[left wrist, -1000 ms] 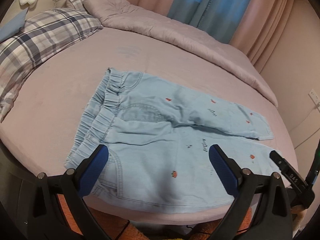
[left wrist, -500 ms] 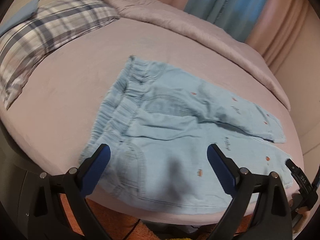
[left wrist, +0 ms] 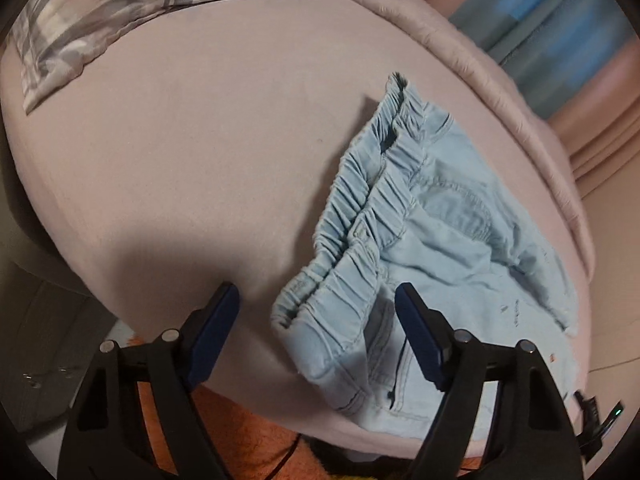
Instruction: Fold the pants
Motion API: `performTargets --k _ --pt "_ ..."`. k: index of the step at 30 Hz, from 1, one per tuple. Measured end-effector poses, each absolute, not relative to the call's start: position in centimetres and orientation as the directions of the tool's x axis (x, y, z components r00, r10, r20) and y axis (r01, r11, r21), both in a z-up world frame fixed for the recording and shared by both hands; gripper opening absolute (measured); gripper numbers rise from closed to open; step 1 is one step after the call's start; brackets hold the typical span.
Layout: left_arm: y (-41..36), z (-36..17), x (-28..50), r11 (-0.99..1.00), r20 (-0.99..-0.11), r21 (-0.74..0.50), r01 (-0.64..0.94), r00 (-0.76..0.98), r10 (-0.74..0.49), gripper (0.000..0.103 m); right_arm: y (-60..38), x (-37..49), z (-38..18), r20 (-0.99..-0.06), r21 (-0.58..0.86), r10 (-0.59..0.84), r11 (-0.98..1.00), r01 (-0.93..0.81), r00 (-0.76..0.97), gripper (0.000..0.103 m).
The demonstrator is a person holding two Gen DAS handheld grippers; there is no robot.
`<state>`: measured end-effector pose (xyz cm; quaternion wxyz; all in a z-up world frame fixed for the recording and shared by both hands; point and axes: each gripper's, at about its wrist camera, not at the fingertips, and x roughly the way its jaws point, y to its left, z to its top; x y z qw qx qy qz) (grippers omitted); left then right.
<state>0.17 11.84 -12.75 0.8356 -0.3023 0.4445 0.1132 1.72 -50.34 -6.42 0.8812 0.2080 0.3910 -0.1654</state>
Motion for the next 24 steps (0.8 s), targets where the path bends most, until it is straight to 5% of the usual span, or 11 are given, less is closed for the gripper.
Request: performTargets --k 7,11,13,16,19,20,24 --pt "11.2 -12.9 0.4 0.758 -0.764 -0.525 -0.387 0.608 -0.218 0.049 -55.4 0.1 -7.0 -0.764 0.301 -0.167 0.763 0.573 0.623 0.085" --pt "11.3 -12.8 0.1 0.758 -0.761 -0.52 -0.394 0.617 -0.201 0.017 -57.8 -0.5 -7.8 -0.754 0.392 -0.118 0.709 0.586 0.647 0.084" --pt "11.5 -12.6 -0.2 0.741 -0.756 -0.533 -0.408 0.623 -0.201 0.017 -58.3 -0.3 -8.2 -0.759 0.394 -0.112 0.705 0.589 0.642 0.08" --pt "11.2 -11.6 0.1 0.776 -0.765 -0.487 -0.402 0.625 -0.156 0.016 -58.9 0.3 -8.7 -0.761 0.404 -0.094 0.706 0.582 0.642 0.068" --pt "10.8 -10.2 0.2 0.803 -0.754 -0.458 -0.381 0.645 -0.125 0.015 -59.3 1.2 -8.5 -0.761 0.374 -0.12 0.721 0.583 0.637 0.034" --pt "10.8 -9.9 0.2 0.804 -0.747 -0.462 -0.376 0.653 -0.124 0.015 -59.2 1.7 -8.4 -0.765 0.362 -0.12 0.732 0.577 0.633 0.014" --pt "11.7 -8.5 0.3 0.793 -0.72 -0.487 -0.365 0.682 -0.128 0.014 -57.2 2.1 -5.2 -0.73 0.31 -0.144 0.802 0.511 0.668 0.008"
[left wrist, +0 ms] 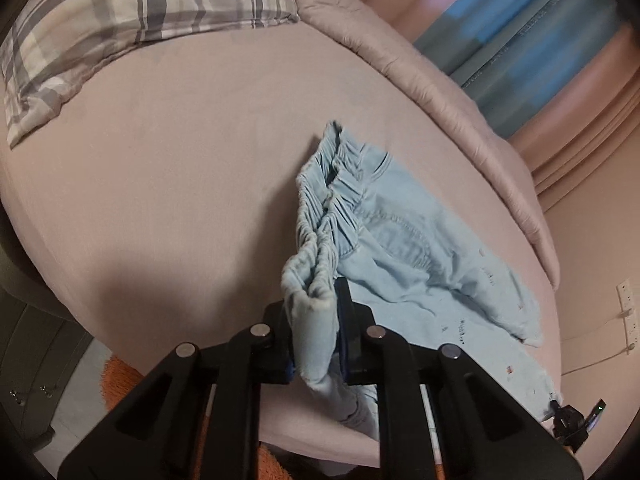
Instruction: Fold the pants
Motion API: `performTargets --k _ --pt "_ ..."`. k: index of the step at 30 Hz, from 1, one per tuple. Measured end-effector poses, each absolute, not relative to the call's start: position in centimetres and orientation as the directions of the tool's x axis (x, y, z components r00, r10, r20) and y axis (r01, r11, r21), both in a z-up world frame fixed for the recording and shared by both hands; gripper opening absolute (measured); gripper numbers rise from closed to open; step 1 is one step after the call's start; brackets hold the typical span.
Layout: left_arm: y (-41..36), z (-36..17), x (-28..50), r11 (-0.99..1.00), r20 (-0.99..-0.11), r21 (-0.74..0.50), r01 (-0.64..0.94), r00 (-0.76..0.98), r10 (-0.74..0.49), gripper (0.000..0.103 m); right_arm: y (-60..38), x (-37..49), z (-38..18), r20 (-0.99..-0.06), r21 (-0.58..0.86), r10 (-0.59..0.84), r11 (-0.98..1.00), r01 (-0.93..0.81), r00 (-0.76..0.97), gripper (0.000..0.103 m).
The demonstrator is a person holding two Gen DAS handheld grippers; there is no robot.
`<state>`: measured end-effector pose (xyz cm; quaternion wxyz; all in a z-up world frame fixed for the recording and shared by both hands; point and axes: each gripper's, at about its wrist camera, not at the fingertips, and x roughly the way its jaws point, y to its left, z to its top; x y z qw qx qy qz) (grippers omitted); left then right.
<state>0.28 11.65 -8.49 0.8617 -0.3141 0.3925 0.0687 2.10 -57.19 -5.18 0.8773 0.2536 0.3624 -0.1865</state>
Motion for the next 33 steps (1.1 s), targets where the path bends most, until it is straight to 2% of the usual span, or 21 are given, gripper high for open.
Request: performTargets --k 3,5,7,11,12,17,21,28,33 --pt "11.7 -8.1 -0.4 0.819 -0.73 -0.434 -0.375 0.68 -0.076 0.014 -56.6 0.6 -2.3 -0.656 0.355 -0.135 0.813 0.461 0.743 0.007" --pt "12.1 -9.4 -0.4 0.813 -0.761 -0.425 -0.398 0.644 -0.083 0.014 -56.8 -0.6 -1.5 -0.627 0.39 -0.119 0.808 0.442 0.77 0.007" --pt "12.3 -11.4 0.1 0.807 -0.805 -0.408 -0.427 0.585 -0.098 0.015 -57.0 -0.9 -2.2 -0.648 0.361 -0.135 0.812 0.459 0.749 0.007" --pt "12.4 -12.6 0.5 0.808 -0.822 -0.394 -0.439 0.561 -0.096 0.016 -57.8 0.5 -7.3 -0.779 0.288 -0.129 0.795 0.533 0.613 0.007" --pt "12.5 -12.5 0.6 0.804 -0.822 -0.4 -0.441 0.56 -0.102 0.016 -57.7 0.5 -7.7 -0.788 0.277 -0.132 0.796 0.538 0.601 0.007" --pt "12.9 -13.1 0.7 0.789 -0.821 -0.418 -0.45 0.559 -0.115 0.019 -57.3 0.7 -6.9 -0.784 0.254 -0.163 0.797 0.549 0.599 0.007" --pt "12.9 -13.2 0.0 0.799 -0.815 -0.409 -0.44 0.57 -0.104 0.02 -57.4 1.5 -8.5 -0.818 0.216 -0.173 0.792 0.571 0.549 0.007" --pt "12.9 -13.4 0.0 0.79 -0.814 -0.415 -0.45 0.573 -0.101 0.02 -56.8 1.4 -8.5 -0.815 0.161 -0.22 0.802 0.575 0.536 0.007" --pt "12.3 -13.3 0.1 0.814 -0.819 -0.382 -0.437 0.569 -0.079 0.02 -56.7 1.9 -8.5 -0.817 0.129 -0.243 0.807 0.576 0.523 0.007"
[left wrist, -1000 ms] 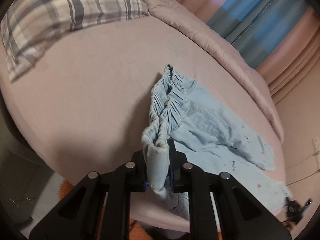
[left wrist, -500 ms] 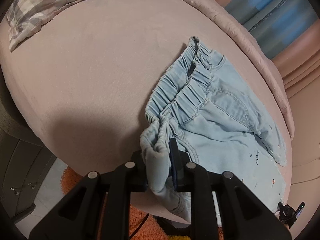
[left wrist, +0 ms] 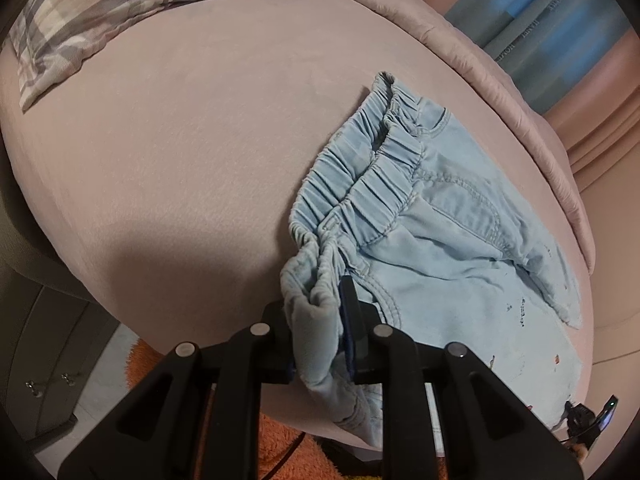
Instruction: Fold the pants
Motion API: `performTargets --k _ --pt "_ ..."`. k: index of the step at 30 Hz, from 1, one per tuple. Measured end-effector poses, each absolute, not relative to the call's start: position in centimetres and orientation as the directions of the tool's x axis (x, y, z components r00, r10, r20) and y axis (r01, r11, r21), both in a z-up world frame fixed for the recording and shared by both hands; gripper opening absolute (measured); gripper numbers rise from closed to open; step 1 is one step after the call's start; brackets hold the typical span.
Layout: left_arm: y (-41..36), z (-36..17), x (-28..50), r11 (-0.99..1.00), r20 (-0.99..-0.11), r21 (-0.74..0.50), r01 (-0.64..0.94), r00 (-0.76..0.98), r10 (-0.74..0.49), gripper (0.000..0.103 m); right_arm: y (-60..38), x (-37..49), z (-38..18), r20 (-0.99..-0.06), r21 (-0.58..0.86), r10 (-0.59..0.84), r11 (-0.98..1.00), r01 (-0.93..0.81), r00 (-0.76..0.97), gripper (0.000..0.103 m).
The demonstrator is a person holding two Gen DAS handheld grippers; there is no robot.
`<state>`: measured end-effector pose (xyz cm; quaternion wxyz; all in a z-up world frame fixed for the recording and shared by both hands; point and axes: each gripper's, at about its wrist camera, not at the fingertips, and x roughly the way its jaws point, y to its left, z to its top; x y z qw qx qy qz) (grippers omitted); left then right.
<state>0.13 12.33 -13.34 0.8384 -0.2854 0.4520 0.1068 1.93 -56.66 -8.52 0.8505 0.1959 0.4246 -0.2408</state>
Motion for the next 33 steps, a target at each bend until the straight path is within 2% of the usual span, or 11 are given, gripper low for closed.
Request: performTargets --k 12,23,25,26,27,28,29,30,33 --pt "12.2 -13.4 0.1 0.8 -0.811 -0.405 -0.443 0.577 -0.091 0.02 -56.4 2.2 -8.6 -0.81 0.104 -0.272 0.805 0.584 0.519 0.007" --pt "11.6 -13.0 0.2 0.785 -0.811 -0.401 -0.472 0.582 -0.064 0.031 -56.4 2.1 -8.7 -0.812 0.111 -0.267 0.803 0.586 0.519 0.007" --pt "11.6 -13.1 0.2 0.783 -0.804 -0.415 -0.463 0.589 -0.078 0.039 -56.4 2.1 -8.7 -0.812 0.11 -0.268 0.803 0.586 0.519 0.007" --pt "11.5 -13.0 0.2 0.782 -0.792 -0.44 -0.442 0.601 -0.106 0.055 -56.4 2.1 -8.7 -0.811 0.11 -0.269 0.802 0.587 0.519 0.007" --pt "11.2 -12.9 0.4 0.784 -0.785 -0.452 -0.425 0.607 -0.124 0.067 -56.4 2.1 -8.7 -0.811 0.109 -0.27 0.802 0.587 0.519 0.007" --pt "10.8 -12.8 0.5 0.795 -0.792 -0.437 -0.42 0.598 -0.12 0.068 -56.4 2.1 -8.7 -0.811 0.107 -0.271 0.803 0.587 0.519 0.007" --pt "10.1 -12.7 0.8 0.825 -0.811 -0.38 -0.418 0.579 -0.081 0.062 -56.4 2.1 -8.7 -0.81 0.107 -0.271 0.802 0.587 0.519 0.007" --pt "9.6 -12.6 0.9 0.838 -0.818 -0.349 -0.418 0.572 -0.055 0.062 -56.4 2.1 -8.6 -0.81 0.108 -0.272 0.802 0.588 0.519 0.007" --pt "8.9 -12.7 1.1 0.848 -0.816 -0.317 -0.425 0.578 -0.015 0.069 -56.3 2.1 -8.7 -0.809 0.107 -0.274 0.801 0.59 0.52 0.007"
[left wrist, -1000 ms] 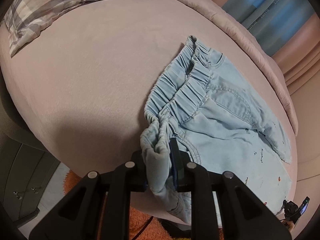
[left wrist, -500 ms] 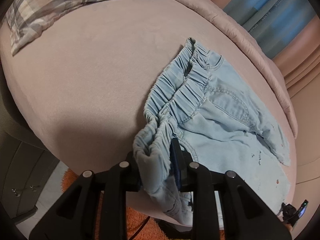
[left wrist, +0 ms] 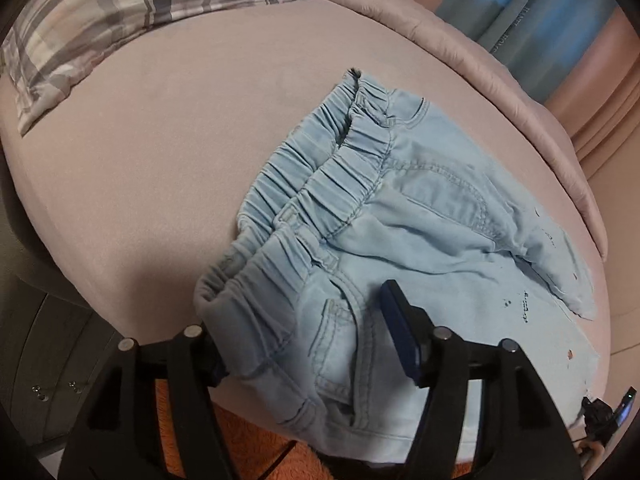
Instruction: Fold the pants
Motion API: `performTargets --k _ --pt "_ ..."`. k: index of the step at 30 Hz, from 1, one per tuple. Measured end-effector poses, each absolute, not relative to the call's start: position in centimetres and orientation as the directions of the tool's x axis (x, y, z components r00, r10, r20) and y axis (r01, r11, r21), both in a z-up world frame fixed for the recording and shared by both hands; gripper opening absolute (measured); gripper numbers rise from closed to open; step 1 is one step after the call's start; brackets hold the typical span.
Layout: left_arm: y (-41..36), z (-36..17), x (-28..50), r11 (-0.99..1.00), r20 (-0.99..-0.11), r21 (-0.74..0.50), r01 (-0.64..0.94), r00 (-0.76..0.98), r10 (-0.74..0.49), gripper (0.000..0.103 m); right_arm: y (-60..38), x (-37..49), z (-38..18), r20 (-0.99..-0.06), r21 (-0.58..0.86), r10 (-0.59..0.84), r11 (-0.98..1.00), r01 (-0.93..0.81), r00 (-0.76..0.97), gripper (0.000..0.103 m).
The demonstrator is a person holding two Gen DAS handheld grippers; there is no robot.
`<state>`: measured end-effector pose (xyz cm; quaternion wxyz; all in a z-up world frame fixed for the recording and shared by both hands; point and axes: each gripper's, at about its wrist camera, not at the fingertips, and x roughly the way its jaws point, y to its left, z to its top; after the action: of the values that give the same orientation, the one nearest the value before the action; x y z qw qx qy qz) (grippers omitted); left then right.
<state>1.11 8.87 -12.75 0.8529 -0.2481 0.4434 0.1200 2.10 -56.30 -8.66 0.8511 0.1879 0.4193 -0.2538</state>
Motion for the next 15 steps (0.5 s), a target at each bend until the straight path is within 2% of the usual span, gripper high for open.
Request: performTargets --k 5,8,11,13,14,15 --pt "9.3 -12.6 1.4 0.837 -0.813 -0.351 -0.419 0.58 -0.05 0.077 -56.3 2.1 -8.6 -0.809 0.106 -0.273 0.803 0.587 0.52 0.007" --pt "9.7 -12.0 1.2 0.82 -0.809 -0.38 -0.429 0.583 -0.07 0.078 -56.4 2.1 -8.6 -0.81 0.113 -0.267 0.803 0.586 0.522 0.007" --pt "9.7 -10.1 0.6 0.834 -0.787 -0.361 -0.418 0.616 -0.031 0.079 -56.6 1.9 -8.6 -0.806 0.127 -0.261 0.8 0.587 0.531 0.007" --pt "9.6 -8.5 0.0 0.848 -0.755 -0.341 -0.407 0.656 0.012 0.084 -56.7 1.6 -8.4 -0.8 0.143 -0.261 0.791 0.595 0.54 0.009" --pt "9.5 -7.6 -0.3 0.851 -0.735 -0.336 -0.404 0.677 0.031 0.096 -56.7 1.4 -8.1 -0.795 0.15 -0.269 0.781 0.606 0.544 0.017" --pt "9.4 -6.8 -0.7 0.852 -0.711 -0.34 -0.398 0.702 0.044 0.103 -56.7 1.2 -7.9 -0.791 0.144 -0.285 0.774 0.617 0.542 0.035"
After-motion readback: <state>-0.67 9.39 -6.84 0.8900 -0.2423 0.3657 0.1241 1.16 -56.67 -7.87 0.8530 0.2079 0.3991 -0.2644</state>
